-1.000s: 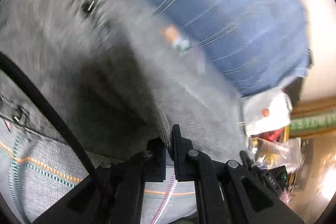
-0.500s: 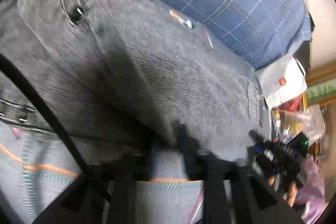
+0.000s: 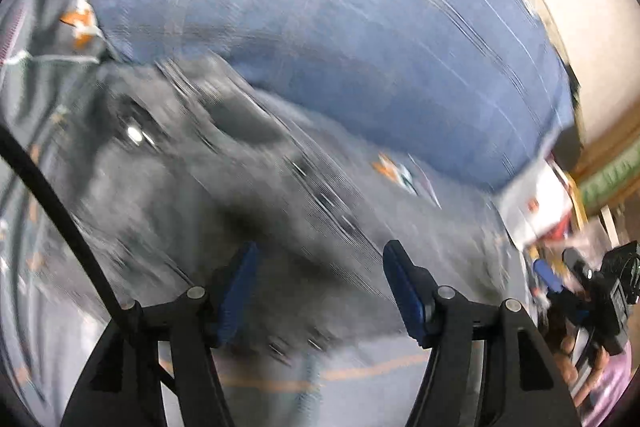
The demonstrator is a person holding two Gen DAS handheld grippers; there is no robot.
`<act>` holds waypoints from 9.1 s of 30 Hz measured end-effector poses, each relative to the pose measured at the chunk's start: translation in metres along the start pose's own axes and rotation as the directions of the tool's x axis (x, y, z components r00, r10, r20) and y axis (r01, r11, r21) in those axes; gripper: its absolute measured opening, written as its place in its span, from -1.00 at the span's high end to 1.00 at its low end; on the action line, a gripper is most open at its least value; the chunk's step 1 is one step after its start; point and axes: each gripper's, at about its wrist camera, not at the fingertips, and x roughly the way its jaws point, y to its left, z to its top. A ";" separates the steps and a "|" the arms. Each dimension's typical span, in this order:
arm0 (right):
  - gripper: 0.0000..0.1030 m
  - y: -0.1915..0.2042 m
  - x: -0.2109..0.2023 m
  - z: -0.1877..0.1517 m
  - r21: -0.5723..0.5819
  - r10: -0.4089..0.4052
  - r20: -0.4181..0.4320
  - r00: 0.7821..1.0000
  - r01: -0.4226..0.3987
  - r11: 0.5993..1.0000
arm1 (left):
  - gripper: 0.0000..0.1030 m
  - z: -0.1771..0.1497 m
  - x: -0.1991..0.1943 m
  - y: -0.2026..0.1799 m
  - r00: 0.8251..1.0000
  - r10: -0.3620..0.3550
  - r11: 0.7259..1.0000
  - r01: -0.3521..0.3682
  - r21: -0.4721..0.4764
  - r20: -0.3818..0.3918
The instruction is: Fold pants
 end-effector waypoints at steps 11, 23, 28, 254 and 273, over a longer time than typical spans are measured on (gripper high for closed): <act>-0.51 0.070 0.252 0.034 -0.116 0.055 -0.398 0.916 -0.110 0.987 | -0.29 0.024 -0.011 0.080 0.994 0.056 0.971 -0.032 -0.239 0.094; 0.73 0.127 0.220 -0.018 -0.228 0.164 -0.464 0.870 -0.296 0.928 | -0.42 0.027 -0.029 0.107 0.990 -0.007 0.935 0.057 -0.350 0.143; 0.73 0.137 0.212 -0.080 -0.338 0.079 -0.546 0.834 -0.305 0.890 | -0.45 0.023 -0.013 0.098 0.997 0.006 0.947 0.018 -0.321 0.074; 0.57 -0.127 0.056 0.035 0.358 0.184 -0.100 0.978 -0.137 0.924 | 0.76 -0.099 0.123 -0.186 0.925 -0.345 0.927 0.363 0.097 -0.158; -0.54 -0.076 0.104 0.021 0.094 0.037 -0.330 0.943 -0.006 0.996 | 0.76 -0.114 0.123 -0.179 0.940 -0.305 0.934 0.327 0.144 -0.155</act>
